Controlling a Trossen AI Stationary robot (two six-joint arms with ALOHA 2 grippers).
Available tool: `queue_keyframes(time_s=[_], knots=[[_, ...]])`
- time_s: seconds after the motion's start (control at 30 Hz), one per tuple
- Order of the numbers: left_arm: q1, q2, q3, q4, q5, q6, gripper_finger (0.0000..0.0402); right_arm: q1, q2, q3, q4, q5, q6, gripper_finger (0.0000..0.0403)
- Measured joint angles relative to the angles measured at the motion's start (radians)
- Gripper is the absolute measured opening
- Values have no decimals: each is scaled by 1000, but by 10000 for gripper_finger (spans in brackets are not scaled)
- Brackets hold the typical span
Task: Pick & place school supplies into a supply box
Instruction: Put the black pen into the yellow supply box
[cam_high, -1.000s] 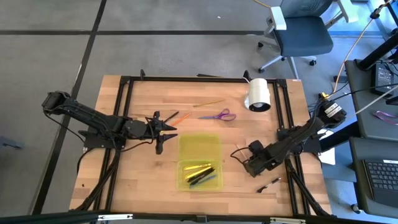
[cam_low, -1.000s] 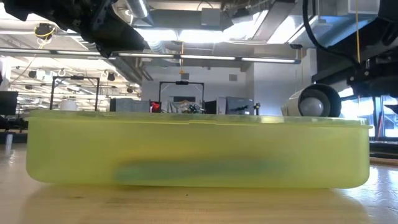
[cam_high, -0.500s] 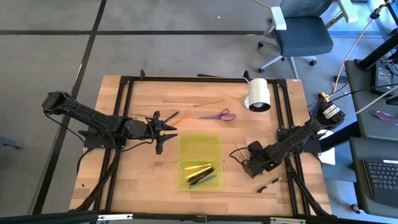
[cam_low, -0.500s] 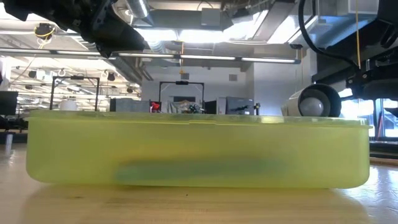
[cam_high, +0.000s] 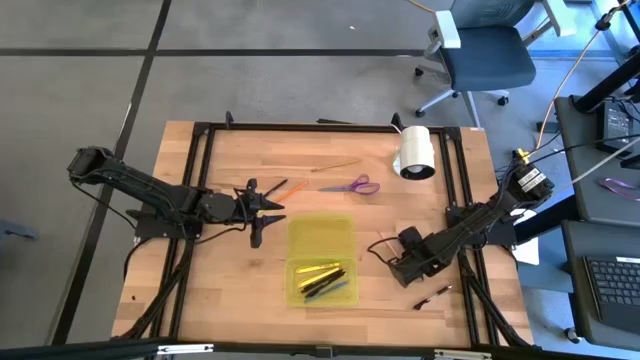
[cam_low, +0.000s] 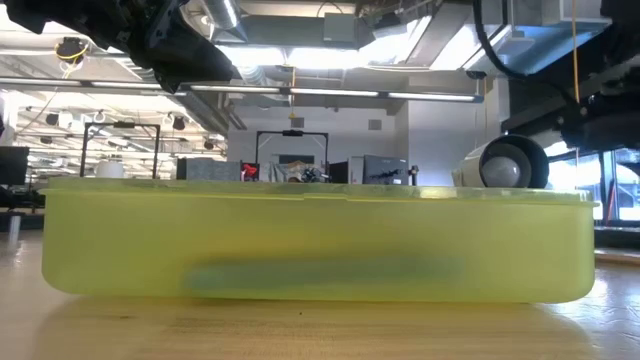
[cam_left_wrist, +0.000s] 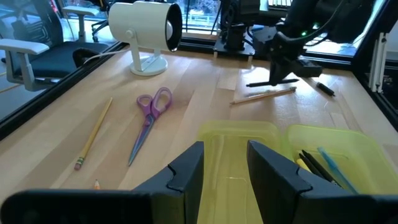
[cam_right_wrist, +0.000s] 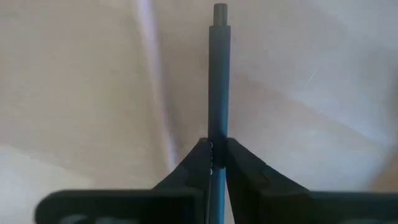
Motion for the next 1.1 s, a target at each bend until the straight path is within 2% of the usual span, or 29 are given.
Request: queue_keyframes(time_s=[0.13,0.3,0.47,0.67,0.8,0.87,1.1], knots=[[0,0,0,0,1,1,116,0,0,64,-52,25,-50,37],[0,0,0,0,-2,1,116,0,-1,185,-138,112,-106,41],[0,0,0,0,-2,2,116,-1,-1,308,-22,255,-462,39],[0,0,0,0,-3,2,116,-35,-2,361,309,353,-950,42],[0,0,0,0,-2,1,116,-67,20,359,520,346,-1281,43],[0,0,0,0,-2,1,116,-88,47,359,615,294,-1401,43],[0,0,0,-8,-1,-42,116,-138,194,358,744,88,-1512,43]])
